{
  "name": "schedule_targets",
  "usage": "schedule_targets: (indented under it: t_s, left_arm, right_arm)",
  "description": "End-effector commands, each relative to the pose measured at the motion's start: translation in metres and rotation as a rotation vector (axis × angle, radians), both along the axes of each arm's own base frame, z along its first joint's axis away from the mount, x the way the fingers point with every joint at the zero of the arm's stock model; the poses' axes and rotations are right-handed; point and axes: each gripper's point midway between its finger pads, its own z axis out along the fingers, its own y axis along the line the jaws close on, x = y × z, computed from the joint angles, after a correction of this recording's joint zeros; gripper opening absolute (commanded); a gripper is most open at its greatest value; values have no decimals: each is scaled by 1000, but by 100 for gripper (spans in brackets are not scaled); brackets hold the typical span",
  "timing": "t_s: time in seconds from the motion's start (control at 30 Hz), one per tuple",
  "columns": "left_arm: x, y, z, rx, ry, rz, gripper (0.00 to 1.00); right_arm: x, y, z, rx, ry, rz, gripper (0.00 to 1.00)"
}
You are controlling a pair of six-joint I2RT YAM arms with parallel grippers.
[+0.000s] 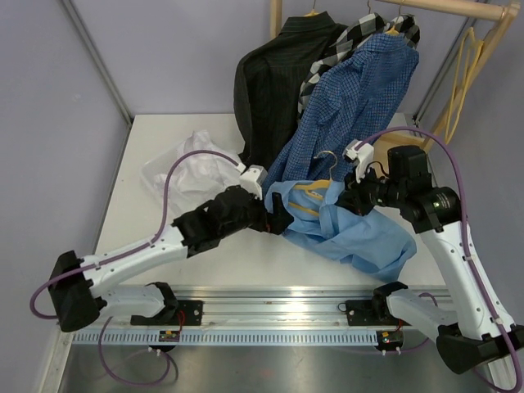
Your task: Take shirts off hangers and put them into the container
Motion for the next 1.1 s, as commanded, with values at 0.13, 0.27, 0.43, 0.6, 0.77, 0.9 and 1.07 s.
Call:
schedule_targets:
  t_s: [0.13, 0.27, 0.43, 0.6, 0.77, 0.9, 1.07]
  left_arm:
    - [45, -4, -15, -23, -19, 285, 77]
    - [53, 0, -13, -16, -62, 323, 42]
    - [60, 18, -2, 49, -149, 364, 0]
    - [64, 76, 10, 308, -264, 457, 0]
    - [55, 113, 49, 403, -317, 487, 0]
    - [44, 114, 46, 480, -280, 404, 0]
    - [48, 134, 11, 715, -266, 417, 0]
  right_arm:
    - [1, 0, 24, 71, -90, -18, 0]
    - [-2, -4, 22, 61, -109, -18, 0]
    - [-11, -9, 18, 19, -135, 13, 0]
    - [-13, -34, 26, -158, -286, 44, 0]
    - [-28, -34, 26, -211, -342, 162, 0]
    - [-45, -16, 21, -143, -310, 292, 0]
    - [-64, -9, 51, -109, -407, 395, 0]
